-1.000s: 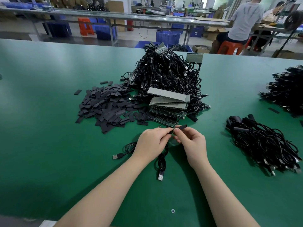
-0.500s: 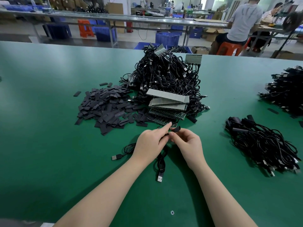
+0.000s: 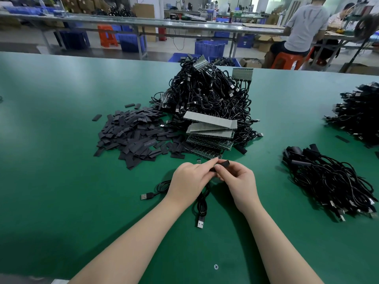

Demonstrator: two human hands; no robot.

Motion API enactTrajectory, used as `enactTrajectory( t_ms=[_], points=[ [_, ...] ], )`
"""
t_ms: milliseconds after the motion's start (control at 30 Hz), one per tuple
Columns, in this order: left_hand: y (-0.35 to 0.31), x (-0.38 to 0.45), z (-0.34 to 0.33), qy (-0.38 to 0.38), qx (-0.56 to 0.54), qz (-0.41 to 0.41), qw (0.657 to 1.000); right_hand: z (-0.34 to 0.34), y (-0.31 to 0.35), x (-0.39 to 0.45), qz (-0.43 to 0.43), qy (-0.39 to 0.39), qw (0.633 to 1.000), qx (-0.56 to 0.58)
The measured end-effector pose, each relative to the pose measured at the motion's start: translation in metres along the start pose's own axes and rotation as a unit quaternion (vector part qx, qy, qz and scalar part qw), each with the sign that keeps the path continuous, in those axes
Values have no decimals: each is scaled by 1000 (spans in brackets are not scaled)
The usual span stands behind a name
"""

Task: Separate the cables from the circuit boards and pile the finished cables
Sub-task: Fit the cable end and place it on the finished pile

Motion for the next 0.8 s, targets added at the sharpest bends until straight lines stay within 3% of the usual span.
enactTrajectory(
  t_ms=[300,500,800],
  points=[
    [11,0,7,-40,-2,102,994,1,0,-1,-11,-7,1000,-15],
    [7,-1,-3,12,-15,46,999,3,-2,-1,-18,-26,999,7],
    [15,-2,4,-39,-8,100,994,2,-3,-2,-26,-25,999,37]
  ],
)
Point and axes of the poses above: each hand's wrist, its own x-axis towards the middle knuckle, its own z-axis out of the back of the hand, y = z × x, the point moved 7 cm from there along x, towards the middle knuckle, and after that the axes turned 7 degrees about -x, right-handed, at the moved point
